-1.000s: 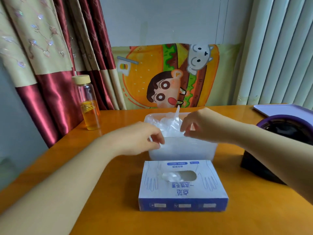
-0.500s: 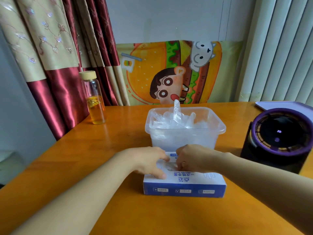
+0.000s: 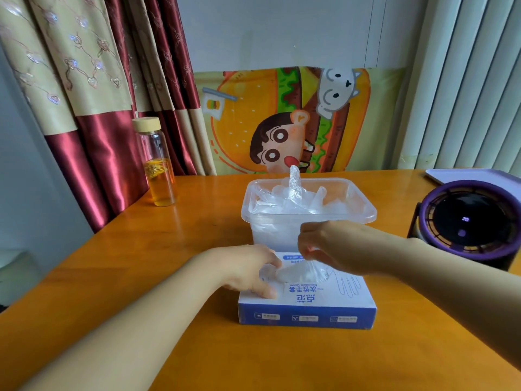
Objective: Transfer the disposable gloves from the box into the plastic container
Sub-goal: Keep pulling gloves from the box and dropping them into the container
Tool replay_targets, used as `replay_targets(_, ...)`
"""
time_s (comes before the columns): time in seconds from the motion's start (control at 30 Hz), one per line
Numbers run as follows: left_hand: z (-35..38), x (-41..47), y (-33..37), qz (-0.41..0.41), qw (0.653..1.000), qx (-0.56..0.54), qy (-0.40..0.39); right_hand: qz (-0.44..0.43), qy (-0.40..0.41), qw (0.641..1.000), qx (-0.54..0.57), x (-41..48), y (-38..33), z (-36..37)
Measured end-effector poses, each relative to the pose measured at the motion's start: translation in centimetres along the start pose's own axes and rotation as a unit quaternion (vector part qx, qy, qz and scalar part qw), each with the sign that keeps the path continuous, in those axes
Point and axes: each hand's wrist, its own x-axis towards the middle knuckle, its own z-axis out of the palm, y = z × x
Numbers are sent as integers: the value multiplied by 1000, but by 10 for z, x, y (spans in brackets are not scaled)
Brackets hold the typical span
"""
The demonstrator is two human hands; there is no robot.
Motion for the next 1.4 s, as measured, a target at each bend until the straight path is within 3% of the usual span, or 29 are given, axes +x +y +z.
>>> replay_targets(0.13,1,0,-1,14,1000,2,-1,95,31,994,43,4,7,8)
replay_targets(0.23,1,-1,0,18,1000,1,2,94,29,990,98,0,1,18)
replay_targets(0.33,0,-2,0,14,1000,-2,-2,96,3,993,68,-1,-9,17)
replay_targets(0.4,0,-3,0,17,1000,-3,-5,97,94,986,101,0,-11,3)
replay_targets(0.47,0,-3,-1,14,1000,0,-8,104,239,951,166,2,-8,-19)
replay_targets(0.53,0,-4,-3,-5,1000,-9,-15,117,311,913,238,2,-4,-45)
replay_targets(0.63,-3,-9,-3,-13,999,-34,31,143,263,896,327,0,2,-60)
replay_targets(0.7,-11,-13,-1,10,990,-113,86,170,219,871,404,-2,8,-57)
replay_targets(0.73,-15,-15,-1,28,977,-182,111,183,205,843,462,-3,11,-52)
replay_targets(0.87,-37,-26,4,104,881,-430,167,212,148,675,691,-3,14,-40)
replay_targets(0.97,-48,-29,13,134,811,-532,203,225,103,610,753,-2,12,-35)
replay_targets(1.03,-54,-26,18,125,764,-591,227,227,72,584,776,0,13,-33)
replay_targets(1.07,-59,-23,21,113,758,-595,241,223,59,576,784,1,14,-33)
replay_targets(1.2,-74,-12,34,66,777,-547,304,196,38,564,802,6,15,-31)
replay_targets(1.27,-81,-3,36,42,765,-537,353,197,83,544,811,8,17,-30)
replay_targets(1.33,-88,5,32,8,744,-542,390,228,188,535,792,6,22,-26)
replay_targets(1.4,-93,13,23,-21,720,-570,396,219,297,562,740,-1,26,-23)
